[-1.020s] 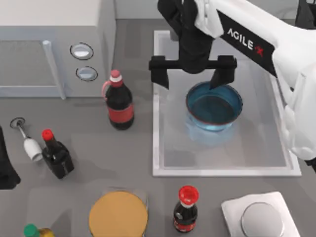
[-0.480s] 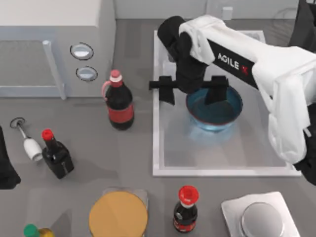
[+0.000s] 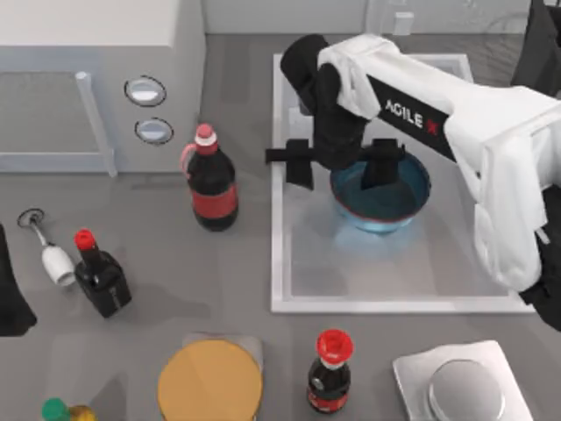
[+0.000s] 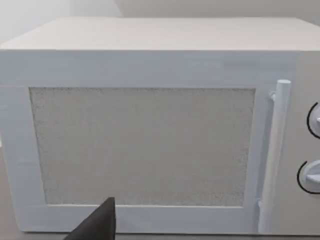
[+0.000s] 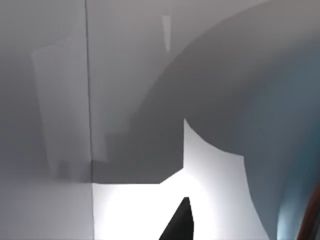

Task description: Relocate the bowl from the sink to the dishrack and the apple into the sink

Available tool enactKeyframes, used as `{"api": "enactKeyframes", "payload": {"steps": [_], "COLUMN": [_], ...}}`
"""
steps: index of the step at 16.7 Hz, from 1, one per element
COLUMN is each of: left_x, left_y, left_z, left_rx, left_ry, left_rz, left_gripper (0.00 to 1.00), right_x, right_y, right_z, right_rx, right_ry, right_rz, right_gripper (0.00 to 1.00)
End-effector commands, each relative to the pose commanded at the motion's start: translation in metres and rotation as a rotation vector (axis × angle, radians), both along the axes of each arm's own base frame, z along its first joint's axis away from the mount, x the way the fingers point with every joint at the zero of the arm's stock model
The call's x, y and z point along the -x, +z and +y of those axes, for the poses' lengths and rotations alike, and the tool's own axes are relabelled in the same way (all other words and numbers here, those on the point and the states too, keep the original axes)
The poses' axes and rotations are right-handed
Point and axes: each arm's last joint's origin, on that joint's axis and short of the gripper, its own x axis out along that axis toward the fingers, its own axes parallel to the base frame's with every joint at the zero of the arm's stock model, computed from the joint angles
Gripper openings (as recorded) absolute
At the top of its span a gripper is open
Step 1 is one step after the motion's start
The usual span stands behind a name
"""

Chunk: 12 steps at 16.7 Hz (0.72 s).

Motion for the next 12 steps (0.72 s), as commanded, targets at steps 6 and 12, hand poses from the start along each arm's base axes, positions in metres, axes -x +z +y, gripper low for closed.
{"api": "enactKeyframes", "payload": {"steps": [6, 12], "left_x": [0.0, 0.0], "left_y": [0.0, 0.0], "left_z": [0.0, 0.0], "left_rx": [0.0, 0.0], "left_ry": [0.0, 0.0], "left_rz": [0.0, 0.0], "left_gripper": [1.0, 1.0], "right_x": [0.0, 0.0], "right_y": [0.0, 0.0], "right_z": [0.0, 0.0], "right_rx": [0.0, 0.0], "right_ry": [0.0, 0.0], "right_rz": [0.0, 0.0], "right_gripper": [0.32, 0.0]}}
